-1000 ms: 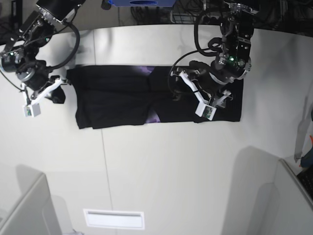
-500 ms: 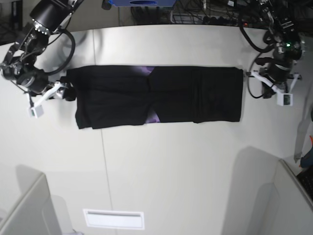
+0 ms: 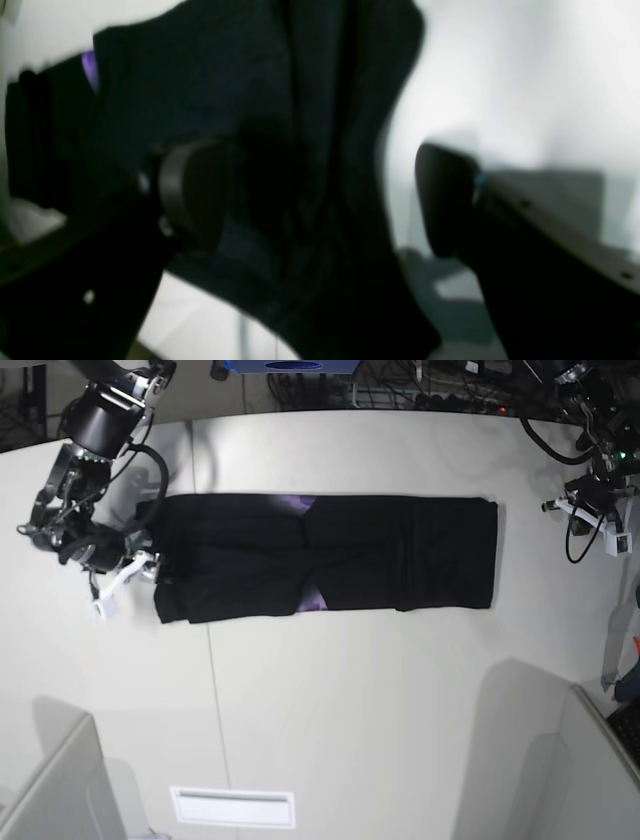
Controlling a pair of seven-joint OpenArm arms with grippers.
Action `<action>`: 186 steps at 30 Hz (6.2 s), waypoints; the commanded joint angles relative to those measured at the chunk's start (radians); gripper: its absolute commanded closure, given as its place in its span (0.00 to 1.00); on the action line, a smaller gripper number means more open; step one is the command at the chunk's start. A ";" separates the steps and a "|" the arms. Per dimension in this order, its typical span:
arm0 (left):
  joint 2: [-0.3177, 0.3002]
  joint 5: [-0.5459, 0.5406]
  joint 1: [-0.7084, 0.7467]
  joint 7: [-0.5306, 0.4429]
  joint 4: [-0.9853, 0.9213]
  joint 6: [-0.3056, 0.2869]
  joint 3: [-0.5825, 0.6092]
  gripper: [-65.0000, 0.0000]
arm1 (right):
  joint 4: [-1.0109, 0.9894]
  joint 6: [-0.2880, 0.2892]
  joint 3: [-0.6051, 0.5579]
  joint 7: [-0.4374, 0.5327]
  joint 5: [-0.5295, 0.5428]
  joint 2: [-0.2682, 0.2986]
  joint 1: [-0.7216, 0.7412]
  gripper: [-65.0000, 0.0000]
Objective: Fold the T-shirt properly
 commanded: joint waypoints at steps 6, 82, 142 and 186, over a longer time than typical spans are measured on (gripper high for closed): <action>-0.016 -0.019 -0.063 -0.085 -0.047 0.100 0.153 1.00 | 0.013 0.005 -0.094 0.012 0.079 -0.014 -0.058 0.18; -0.032 -0.031 0.161 -0.109 0.145 0.163 0.335 1.00 | 0.238 -0.710 -0.961 0.401 0.088 -0.189 -0.003 1.00; 0.182 -0.499 0.001 0.175 0.124 -0.073 0.162 0.07 | 0.589 -0.597 -0.736 0.412 0.091 0.054 -0.190 1.00; -0.144 0.237 -0.810 -0.030 -0.062 0.046 2.123 1.00 | 0.543 -0.597 -0.380 0.418 0.085 0.091 -0.365 1.00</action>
